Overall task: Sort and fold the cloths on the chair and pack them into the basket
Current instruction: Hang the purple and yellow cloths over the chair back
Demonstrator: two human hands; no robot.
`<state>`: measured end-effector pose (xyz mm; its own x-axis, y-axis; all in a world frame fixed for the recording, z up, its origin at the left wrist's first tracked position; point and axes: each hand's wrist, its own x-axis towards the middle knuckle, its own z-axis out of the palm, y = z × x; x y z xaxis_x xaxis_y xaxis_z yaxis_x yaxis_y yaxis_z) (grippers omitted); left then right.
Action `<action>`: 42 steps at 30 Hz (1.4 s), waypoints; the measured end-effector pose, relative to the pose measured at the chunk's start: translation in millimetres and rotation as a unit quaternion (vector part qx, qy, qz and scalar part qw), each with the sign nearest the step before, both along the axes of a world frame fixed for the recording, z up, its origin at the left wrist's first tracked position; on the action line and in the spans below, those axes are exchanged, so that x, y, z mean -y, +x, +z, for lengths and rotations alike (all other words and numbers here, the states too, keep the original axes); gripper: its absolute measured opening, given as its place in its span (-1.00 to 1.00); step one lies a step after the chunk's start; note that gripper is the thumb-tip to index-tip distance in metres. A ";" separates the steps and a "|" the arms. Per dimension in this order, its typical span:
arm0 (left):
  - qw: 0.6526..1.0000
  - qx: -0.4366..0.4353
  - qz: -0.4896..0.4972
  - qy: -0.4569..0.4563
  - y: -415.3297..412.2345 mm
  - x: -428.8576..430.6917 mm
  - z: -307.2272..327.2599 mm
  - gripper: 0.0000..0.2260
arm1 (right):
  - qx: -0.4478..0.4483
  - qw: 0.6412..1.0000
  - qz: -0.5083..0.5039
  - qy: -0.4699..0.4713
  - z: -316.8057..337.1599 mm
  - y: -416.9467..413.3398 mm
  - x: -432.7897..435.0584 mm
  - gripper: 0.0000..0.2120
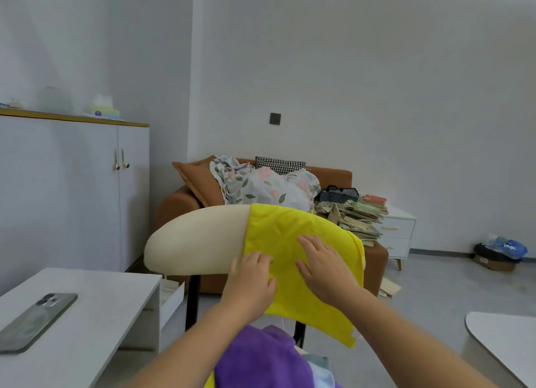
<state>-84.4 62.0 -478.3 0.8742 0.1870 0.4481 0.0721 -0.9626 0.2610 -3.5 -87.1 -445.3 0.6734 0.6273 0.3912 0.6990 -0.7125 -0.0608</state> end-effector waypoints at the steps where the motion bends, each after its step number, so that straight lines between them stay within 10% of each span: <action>1: 1.000 -0.006 -0.009 -0.002 -14.5 2.7 -5.9 -0.67 | -0.008 1.000 0.008 0.007 -5.7 -12.1 2.1 -0.49; 13: 0.990 -0.135 -0.042 -0.011 -129.4 12.4 -77.7 -0.70 | -0.191 0.978 0.017 -0.081 -106.0 -113.1 22.2 -0.59; 27: 1.000 0.011 -0.019 -0.016 -128.7 9.3 -37.9 -0.85 | -0.140 0.986 0.085 -0.028 -96.1 -133.9 30.2 -0.43; 34: 0.998 0.023 -0.021 -0.047 -128.5 8.8 -17.5 -0.86 | -0.094 0.995 0.040 0.015 -87.7 -132.7 28.4 -0.88; 42: 0.999 0.020 -0.044 -0.009 -135.1 15.4 -23.0 -0.82 | -0.097 0.990 0.027 0.098 -72.5 -133.6 30.8 -0.84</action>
